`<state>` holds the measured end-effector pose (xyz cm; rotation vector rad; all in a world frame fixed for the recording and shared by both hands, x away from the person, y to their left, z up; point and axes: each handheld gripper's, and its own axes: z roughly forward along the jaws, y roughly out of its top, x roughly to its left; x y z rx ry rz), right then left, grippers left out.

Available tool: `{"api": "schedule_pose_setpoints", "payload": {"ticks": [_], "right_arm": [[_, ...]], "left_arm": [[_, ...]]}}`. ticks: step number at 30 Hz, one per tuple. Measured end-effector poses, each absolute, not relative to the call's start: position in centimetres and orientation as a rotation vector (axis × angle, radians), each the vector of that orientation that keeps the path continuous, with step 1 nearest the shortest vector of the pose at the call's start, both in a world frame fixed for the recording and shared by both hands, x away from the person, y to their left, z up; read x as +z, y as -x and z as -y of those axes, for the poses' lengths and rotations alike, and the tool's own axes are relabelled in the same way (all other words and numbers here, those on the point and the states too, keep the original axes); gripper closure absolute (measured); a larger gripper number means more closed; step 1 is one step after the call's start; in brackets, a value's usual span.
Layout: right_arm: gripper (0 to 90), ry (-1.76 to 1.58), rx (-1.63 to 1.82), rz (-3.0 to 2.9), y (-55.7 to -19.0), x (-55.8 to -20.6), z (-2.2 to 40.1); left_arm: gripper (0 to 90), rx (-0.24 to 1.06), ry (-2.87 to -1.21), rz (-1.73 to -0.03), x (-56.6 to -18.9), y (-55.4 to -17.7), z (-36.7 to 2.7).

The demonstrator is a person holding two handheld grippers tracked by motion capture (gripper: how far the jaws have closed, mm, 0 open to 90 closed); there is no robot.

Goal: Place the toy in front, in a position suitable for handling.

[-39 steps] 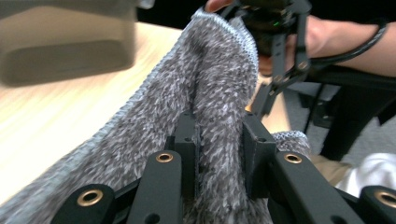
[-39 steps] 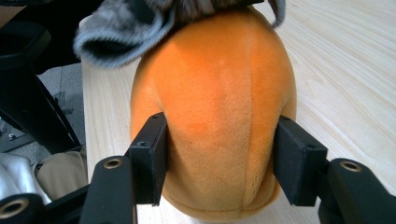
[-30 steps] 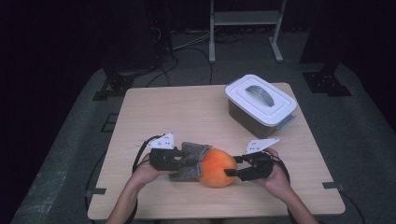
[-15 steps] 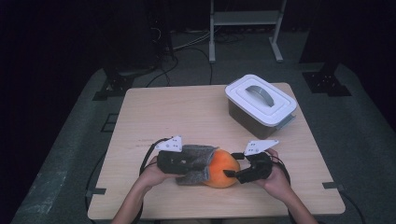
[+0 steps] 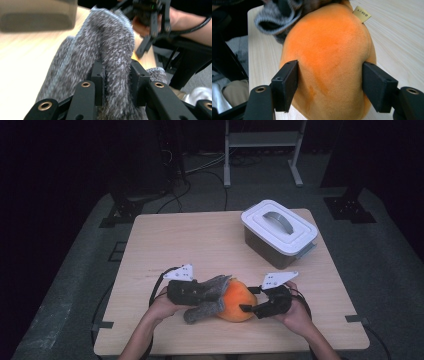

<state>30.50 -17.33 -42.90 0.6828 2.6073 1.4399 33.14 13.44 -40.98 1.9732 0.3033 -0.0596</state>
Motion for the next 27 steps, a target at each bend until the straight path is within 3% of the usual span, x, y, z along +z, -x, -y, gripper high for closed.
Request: {"api": "schedule_pose_setpoints", "payload": {"ticks": [6, 11, 17, 23, 27], "right_arm": [[24.3, -0.711, 1.454, -2.596, -30.6, -42.7, 17.4], [18.0, -0.783, 1.459, -2.581, -31.1, -42.9, 17.9], [13.9, -0.938, 1.514, -2.671, -32.0, -44.3, 17.2], [33.9, -0.862, 1.432, -2.665, -31.8, -43.2, 17.1], [39.1, -0.758, 1.377, -2.595, -31.5, -42.4, 17.0]], "left_arm": [[69.7, -0.062, -2.044, -0.33, -42.0, -33.4, -13.7], [69.7, -0.128, -2.015, -0.345, -42.6, -33.7, -14.3], [69.2, -0.116, -2.025, -0.326, -42.2, -33.5, -14.0], [69.3, -0.116, -2.008, -0.33, -42.0, -33.7, -13.9], [69.2, -0.088, -1.996, -0.326, -42.0, -33.7, -13.9]]}}
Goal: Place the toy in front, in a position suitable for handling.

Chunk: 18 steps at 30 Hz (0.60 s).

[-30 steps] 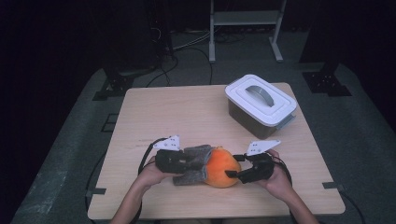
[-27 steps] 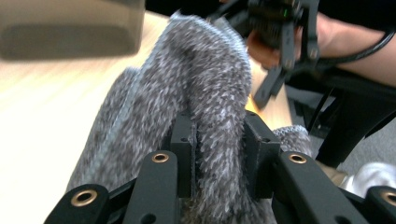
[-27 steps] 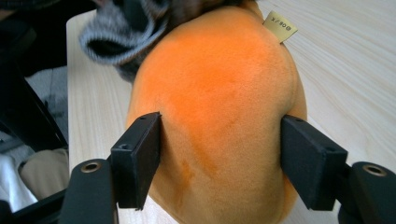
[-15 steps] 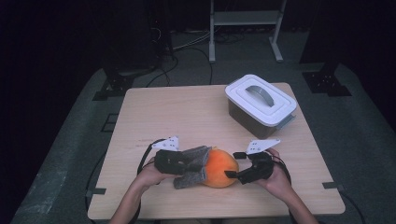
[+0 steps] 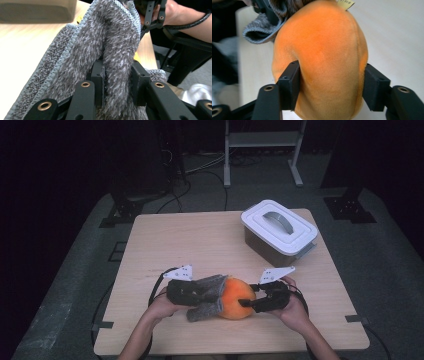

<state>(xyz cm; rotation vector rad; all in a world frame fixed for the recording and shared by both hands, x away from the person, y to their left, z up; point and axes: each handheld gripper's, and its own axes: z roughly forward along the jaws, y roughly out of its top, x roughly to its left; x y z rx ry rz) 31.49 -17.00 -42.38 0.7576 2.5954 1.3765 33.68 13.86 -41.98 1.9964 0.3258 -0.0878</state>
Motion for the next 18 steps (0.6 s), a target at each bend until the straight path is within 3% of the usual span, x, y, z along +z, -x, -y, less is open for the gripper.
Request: {"api": "schedule_pose_setpoints", "payload": {"ticks": [8, 11, 15, 18], "right_arm": [[35.7, -0.558, 1.31, -2.547, -30.9, -42.0, 17.0], [26.4, -0.607, 1.344, -2.571, -31.0, -41.9, 17.4], [24.3, -0.725, 1.452, -2.577, -31.4, -41.7, 18.1], [23.4, -0.729, 1.449, -2.584, -31.6, -42.1, 17.7]], "left_arm": [[69.2, 0.038, -1.959, -0.314, -41.2, -33.4, -13.3], [69.8, 0.016, -2.002, -0.291, -41.7, -33.3, -12.9], [70.0, -0.079, -2.039, -0.234, -42.0, -32.9, -12.3], [69.9, -0.076, -2.044, -0.228, -41.7, -32.8, -12.3]]}}
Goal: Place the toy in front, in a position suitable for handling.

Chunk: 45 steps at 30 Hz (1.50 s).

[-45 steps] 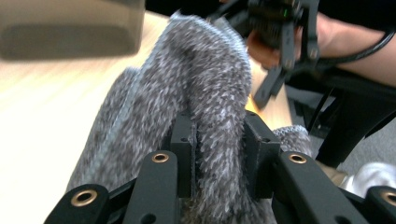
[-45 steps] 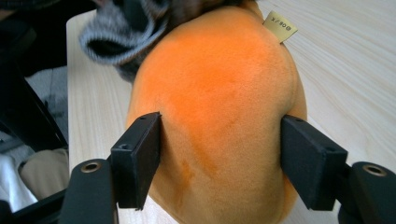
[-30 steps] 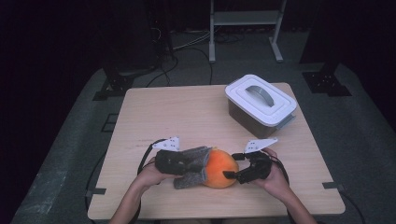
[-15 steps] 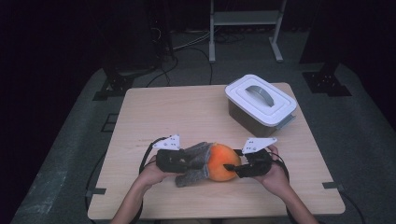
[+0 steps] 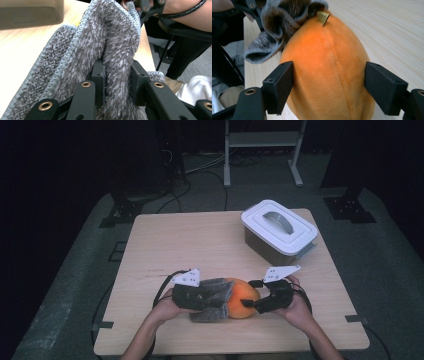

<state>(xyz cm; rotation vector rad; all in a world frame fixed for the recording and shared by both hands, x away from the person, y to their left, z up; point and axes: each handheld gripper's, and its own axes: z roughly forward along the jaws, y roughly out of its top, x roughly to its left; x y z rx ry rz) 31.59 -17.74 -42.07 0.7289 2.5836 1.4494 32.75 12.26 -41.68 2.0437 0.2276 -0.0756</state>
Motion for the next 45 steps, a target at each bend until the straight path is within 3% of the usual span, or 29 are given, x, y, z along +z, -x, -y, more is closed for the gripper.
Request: {"api": "schedule_pose_setpoints", "payload": {"ticks": [6, 8, 15, 21, 31, 45], "right_arm": [[34.8, -0.625, 1.424, -2.625, -31.1, -42.3, 17.3], [35.1, -0.553, 1.404, -2.631, -30.7, -42.3, 16.8], [36.0, -0.532, 1.391, -2.621, -30.8, -42.3, 17.0], [34.9, -0.598, 1.434, -2.621, -31.3, -42.6, 18.5], [36.2, -0.443, 1.372, -2.623, -30.2, -42.2, 16.6], [24.5, -0.591, 1.414, -2.621, -31.0, -42.8, 18.0]], "left_arm": [[70.6, -0.013, -1.956, -0.261, -40.4, -33.1, -13.2], [70.5, 0.005, -1.912, -0.265, -39.9, -33.1, -13.6], [71.1, -0.006, -2.007, -0.293, -41.4, -33.5, -13.7], [70.6, -0.019, -2.036, -0.317, -42.0, -33.8, -14.1], [70.0, -0.007, -1.979, -0.193, -39.8, -32.4, -12.1], [70.7, 0.003, -2.006, -0.294, -40.7, -33.4, -13.8]]}}
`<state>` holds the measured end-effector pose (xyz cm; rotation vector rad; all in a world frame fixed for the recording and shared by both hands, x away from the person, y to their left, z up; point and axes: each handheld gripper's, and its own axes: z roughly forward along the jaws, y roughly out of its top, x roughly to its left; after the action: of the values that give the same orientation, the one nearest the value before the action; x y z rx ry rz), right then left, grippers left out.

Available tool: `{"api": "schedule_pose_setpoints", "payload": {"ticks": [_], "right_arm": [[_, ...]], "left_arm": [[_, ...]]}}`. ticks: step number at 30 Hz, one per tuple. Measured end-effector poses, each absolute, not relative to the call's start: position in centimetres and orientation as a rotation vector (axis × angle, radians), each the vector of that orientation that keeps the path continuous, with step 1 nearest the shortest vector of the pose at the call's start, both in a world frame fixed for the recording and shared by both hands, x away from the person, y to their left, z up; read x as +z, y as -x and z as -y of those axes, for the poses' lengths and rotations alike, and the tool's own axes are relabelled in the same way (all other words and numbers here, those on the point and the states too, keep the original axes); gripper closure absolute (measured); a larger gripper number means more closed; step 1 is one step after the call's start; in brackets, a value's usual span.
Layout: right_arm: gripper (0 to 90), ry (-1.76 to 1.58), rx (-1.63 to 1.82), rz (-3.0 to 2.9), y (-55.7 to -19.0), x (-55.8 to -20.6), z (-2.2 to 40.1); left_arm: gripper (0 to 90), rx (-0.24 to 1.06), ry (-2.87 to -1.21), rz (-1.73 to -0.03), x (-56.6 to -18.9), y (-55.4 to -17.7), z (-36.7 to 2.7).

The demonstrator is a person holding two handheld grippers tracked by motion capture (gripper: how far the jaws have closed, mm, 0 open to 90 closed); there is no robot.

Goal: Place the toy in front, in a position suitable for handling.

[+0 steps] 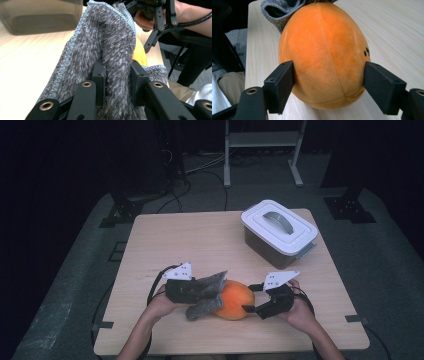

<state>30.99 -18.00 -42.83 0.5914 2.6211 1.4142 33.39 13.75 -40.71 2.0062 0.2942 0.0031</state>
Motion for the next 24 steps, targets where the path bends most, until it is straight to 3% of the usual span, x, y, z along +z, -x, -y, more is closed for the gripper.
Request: {"api": "schedule_pose_setpoints", "payload": {"ticks": [5, 13, 16, 21, 24], "right_arm": [[36.5, -0.557, 1.367, -2.626, -30.6, -42.4, 17.2], [42.4, -0.565, 1.367, -2.639, -30.5, -42.4, 17.1], [39.3, -0.582, 1.401, -2.626, -30.8, -42.4, 17.4], [24.6, -0.641, 1.448, -2.624, -31.4, -42.8, 18.3], [23.6, -0.677, 1.442, -2.663, -31.7, -43.6, 18.3]], "left_arm": [[70.7, -0.016, -1.984, -0.244, -39.9, -32.7, -12.7], [71.8, 0.055, -2.033, -0.262, -39.8, -32.9, -13.0], [72.2, 0.077, -2.044, -0.292, -40.0, -33.2, -13.7], [72.6, 0.058, -2.022, -0.305, -40.3, -33.5, -14.3], [72.7, 0.048, -2.012, -0.291, -40.3, -33.4, -13.9]]}}
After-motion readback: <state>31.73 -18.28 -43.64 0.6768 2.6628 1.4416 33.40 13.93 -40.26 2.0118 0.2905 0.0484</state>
